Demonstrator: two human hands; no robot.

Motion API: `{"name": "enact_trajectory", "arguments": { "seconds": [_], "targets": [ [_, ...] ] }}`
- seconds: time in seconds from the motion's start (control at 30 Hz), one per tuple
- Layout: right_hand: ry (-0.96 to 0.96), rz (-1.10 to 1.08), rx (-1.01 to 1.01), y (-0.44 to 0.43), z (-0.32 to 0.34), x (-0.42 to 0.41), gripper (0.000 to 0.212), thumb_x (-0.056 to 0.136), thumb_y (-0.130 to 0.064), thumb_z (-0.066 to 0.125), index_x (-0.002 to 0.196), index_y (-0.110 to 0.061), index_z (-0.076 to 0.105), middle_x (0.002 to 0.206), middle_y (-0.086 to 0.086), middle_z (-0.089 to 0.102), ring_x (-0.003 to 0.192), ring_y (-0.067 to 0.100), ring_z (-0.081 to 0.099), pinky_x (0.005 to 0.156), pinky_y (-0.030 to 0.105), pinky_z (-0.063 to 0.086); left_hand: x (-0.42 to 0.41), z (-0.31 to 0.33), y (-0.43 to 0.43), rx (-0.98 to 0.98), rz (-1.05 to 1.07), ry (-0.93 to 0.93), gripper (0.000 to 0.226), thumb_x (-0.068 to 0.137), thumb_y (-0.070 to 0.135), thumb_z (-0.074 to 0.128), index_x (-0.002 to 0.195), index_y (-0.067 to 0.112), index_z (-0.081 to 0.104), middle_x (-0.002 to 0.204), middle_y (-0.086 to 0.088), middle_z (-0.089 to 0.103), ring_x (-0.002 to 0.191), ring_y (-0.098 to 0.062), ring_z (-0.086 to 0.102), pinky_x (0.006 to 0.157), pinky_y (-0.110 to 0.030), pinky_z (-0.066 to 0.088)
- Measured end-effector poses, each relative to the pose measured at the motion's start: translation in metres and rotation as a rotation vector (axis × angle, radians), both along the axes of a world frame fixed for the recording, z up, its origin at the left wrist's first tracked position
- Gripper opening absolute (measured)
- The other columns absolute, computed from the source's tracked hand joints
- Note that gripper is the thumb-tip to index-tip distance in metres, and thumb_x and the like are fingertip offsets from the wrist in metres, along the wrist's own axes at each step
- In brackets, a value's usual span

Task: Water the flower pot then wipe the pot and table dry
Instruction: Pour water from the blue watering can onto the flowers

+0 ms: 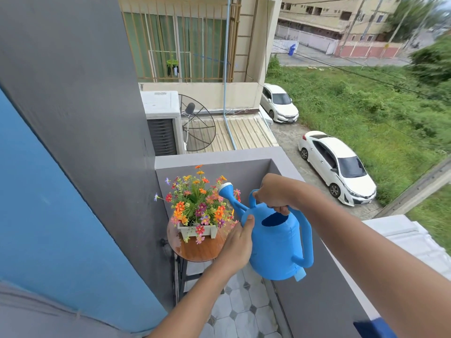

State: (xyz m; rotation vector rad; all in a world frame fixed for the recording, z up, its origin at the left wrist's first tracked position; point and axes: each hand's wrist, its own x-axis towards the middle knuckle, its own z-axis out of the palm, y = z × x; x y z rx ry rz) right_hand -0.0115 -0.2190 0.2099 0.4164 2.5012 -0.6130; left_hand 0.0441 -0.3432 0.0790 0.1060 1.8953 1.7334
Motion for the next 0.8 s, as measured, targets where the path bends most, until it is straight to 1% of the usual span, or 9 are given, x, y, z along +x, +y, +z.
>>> {"name": "enact_trajectory", "arguments": {
  "seconds": [0.07,0.13,0.23,0.3,0.37,0.43,0.5,0.67,0.8],
  "targets": [
    [0.016,0.014,0.001,-0.004,0.001,-0.001,0.031,0.099,-0.021,0.045,0.077,0.0,0.054,0.065,0.015,0.047,0.041,0.022,0.035,0.048,0.028,0.031,0.0,0.002,-0.003,0.003,0.024,0.007,0.046,0.095,0.065,0.026,0.128,0.041,0.047,0.114,0.018,0.06,0.103,0.005,0.055,0.08,-0.023,0.046],
    [0.035,0.03,0.001,-0.01,0.003,-0.002,0.033,0.098,-0.018,0.045,0.072,0.0,0.053,0.06,0.015,0.048,0.04,0.023,0.036,0.048,0.027,0.032,-0.004,0.002,-0.007,0.0,0.043,0.004,0.047,0.095,0.065,0.026,0.129,0.041,0.046,0.118,0.016,0.06,0.104,0.006,0.054,0.079,-0.022,0.044],
    [0.039,0.045,-0.019,-0.018,0.005,-0.007,0.033,0.097,-0.015,0.046,0.068,-0.002,0.05,0.058,0.014,0.045,0.04,0.022,0.035,0.049,0.027,0.03,-0.011,0.001,-0.015,-0.025,0.088,0.0,0.062,0.084,0.078,0.027,0.126,0.037,0.049,0.123,0.007,0.059,0.108,-0.002,0.054,0.089,-0.032,0.046],
    [0.037,0.047,-0.033,-0.024,0.005,-0.012,0.029,0.097,-0.015,0.046,0.072,-0.002,0.051,0.065,0.015,0.045,0.042,0.021,0.034,0.048,0.027,0.029,-0.016,-0.001,-0.02,-0.049,0.115,-0.016,0.08,0.073,0.089,0.027,0.126,0.034,0.05,0.124,0.003,0.059,0.112,-0.009,0.056,0.099,-0.044,0.046],
    [0.027,0.052,-0.041,-0.031,0.005,-0.019,0.026,0.097,-0.017,0.047,0.076,-0.002,0.051,0.07,0.015,0.045,0.043,0.021,0.032,0.048,0.028,0.028,-0.02,-0.003,-0.025,-0.047,0.13,-0.012,0.085,0.069,0.092,0.028,0.127,0.034,0.052,0.124,0.001,0.061,0.113,-0.011,0.058,0.102,-0.05,0.044],
    [0.009,0.062,-0.036,-0.038,0.004,-0.024,0.025,0.098,-0.018,0.047,0.079,-0.002,0.05,0.071,0.015,0.043,0.044,0.022,0.031,0.048,0.028,0.027,-0.022,-0.003,-0.031,-0.061,0.157,-0.003,0.082,0.07,0.092,0.028,0.12,0.034,0.056,0.124,-0.006,0.062,0.11,-0.016,0.059,0.102,-0.052,0.043],
    [-0.011,0.066,-0.039,-0.043,0.001,-0.028,0.023,0.098,-0.019,0.046,0.082,-0.003,0.05,0.069,0.013,0.041,0.043,0.021,0.029,0.047,0.028,0.025,-0.022,0.001,-0.037,-0.07,0.174,-0.002,0.074,0.07,0.091,0.027,0.113,0.038,0.055,0.123,-0.004,0.061,0.109,-0.017,0.058,0.103,-0.05,0.041],
    [-0.006,0.051,-0.059,-0.048,-0.007,-0.031,0.029,0.1,-0.022,0.046,0.079,-0.002,0.05,0.064,0.012,0.042,0.041,0.021,0.032,0.046,0.027,0.028,-0.022,0.003,-0.046,-0.07,0.175,-0.01,0.079,0.069,0.091,0.028,0.124,0.038,0.05,0.125,0.005,0.06,0.114,-0.009,0.056,0.105,-0.049,0.042],
    [0.021,0.029,-0.073,-0.043,-0.006,-0.026,0.031,0.099,-0.019,0.045,0.073,-0.003,0.047,0.063,0.012,0.042,0.04,0.02,0.031,0.043,0.024,0.028,-0.022,0.005,-0.043,-0.108,0.159,-0.008,0.074,0.071,0.089,0.026,0.116,0.036,0.053,0.124,0.002,0.059,0.113,-0.013,0.056,0.103,-0.05,0.043]
  ]
}}
